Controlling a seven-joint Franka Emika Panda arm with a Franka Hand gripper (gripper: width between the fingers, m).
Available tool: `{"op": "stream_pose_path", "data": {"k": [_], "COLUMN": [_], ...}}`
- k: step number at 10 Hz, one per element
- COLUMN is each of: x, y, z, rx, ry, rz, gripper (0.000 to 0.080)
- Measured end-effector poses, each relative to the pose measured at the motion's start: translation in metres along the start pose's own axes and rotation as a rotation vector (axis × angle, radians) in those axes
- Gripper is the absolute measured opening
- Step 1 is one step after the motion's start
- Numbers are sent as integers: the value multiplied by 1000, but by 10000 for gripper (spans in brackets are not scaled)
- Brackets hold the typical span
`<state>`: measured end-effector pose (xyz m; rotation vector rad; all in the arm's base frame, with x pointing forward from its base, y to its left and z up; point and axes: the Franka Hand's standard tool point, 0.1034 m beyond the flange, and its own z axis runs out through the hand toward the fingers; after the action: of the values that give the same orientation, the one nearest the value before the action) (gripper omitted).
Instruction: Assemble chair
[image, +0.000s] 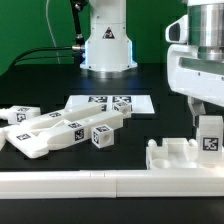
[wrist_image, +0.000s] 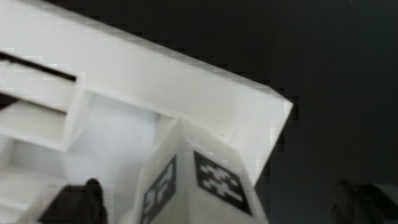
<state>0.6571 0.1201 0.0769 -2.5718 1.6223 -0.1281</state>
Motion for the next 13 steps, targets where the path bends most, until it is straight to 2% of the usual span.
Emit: {"op": "stream_pose_path", "data": {"k": [3, 4, 5, 6, 7, 8, 9, 10, 11, 13], "x": [2, 6, 8, 8, 7, 8, 7, 8, 8, 7], "y": [0, 1, 2, 2, 2, 2, 2, 3, 4, 6], "z": [0, -2, -2, -1, -1, -1, -1, -1, -1, 0], "rx": [-1, -18, -20, -21, -20, -20, -19, -21, -21, -37], "ry": [1, 19, 20, 20, 20, 20, 20, 20, 21, 20], "rz": [-214, -546, -670, -655, -615, -601, -520, -441, -352, -12], "gripper": [649, 649, 649, 649, 535, 535, 354, 284, 284, 284]}}
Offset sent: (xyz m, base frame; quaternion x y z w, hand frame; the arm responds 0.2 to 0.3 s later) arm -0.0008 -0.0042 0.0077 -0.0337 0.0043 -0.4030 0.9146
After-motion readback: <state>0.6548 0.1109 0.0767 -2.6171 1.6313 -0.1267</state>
